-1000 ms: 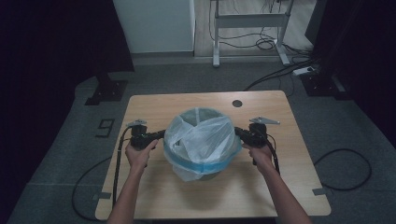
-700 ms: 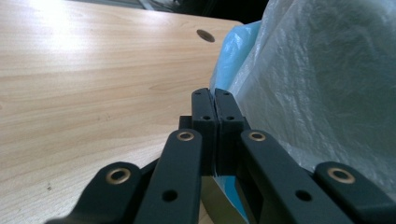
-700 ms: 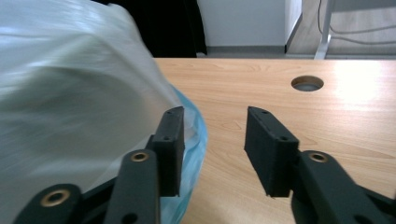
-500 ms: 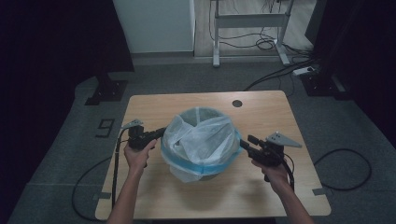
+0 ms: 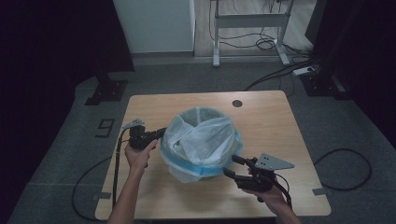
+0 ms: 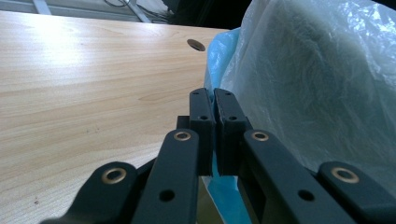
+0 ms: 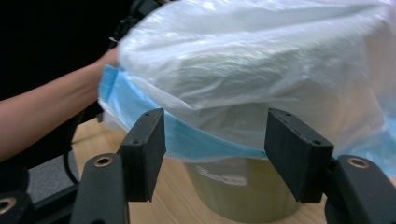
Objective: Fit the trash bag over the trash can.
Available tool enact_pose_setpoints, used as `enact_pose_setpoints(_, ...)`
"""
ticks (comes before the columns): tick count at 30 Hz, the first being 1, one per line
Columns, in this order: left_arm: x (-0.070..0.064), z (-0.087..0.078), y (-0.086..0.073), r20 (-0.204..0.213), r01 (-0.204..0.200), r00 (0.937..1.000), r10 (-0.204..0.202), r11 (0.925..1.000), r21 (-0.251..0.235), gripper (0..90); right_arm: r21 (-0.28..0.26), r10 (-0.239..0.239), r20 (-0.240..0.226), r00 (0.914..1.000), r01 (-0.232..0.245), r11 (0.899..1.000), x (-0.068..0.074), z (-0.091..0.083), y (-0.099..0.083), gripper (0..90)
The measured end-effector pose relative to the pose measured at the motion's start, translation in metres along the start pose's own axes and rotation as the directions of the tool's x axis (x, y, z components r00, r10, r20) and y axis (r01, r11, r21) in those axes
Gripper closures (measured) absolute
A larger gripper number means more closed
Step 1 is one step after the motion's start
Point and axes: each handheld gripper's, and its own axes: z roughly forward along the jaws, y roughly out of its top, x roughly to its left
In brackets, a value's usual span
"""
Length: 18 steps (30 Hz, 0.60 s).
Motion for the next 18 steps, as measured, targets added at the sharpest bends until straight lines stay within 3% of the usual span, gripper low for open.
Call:
enact_pose_setpoints(7, 0.001, -0.001, -0.001, 0.003, 0.005, 1.0, -0.005, 1.0, -0.003, 87.1, 0.008, -0.034, -0.049, 0.9982, 0.035, 0.999, 0.012, 0.004, 0.004, 37.7)
enact_pose_setpoints(13, 0.001, -0.001, -0.003, 0.005, 0.009, 0.9999, -0.009, 0.9999, -0.006, 87.4, 0.01, -0.058, -0.051, 0.997, 0.059, 0.998, 0.026, 0.006, 0.003, 37.3)
enact_pose_setpoints(18, 0.0, -0.001, -0.003, 0.005, 0.009, 0.9999, -0.009, 0.9999, -0.006, 87.4, 0.059, -0.104, 0.004, 0.9946, 0.104, 0.993, 0.031, 0.013, -0.004, 61.8)
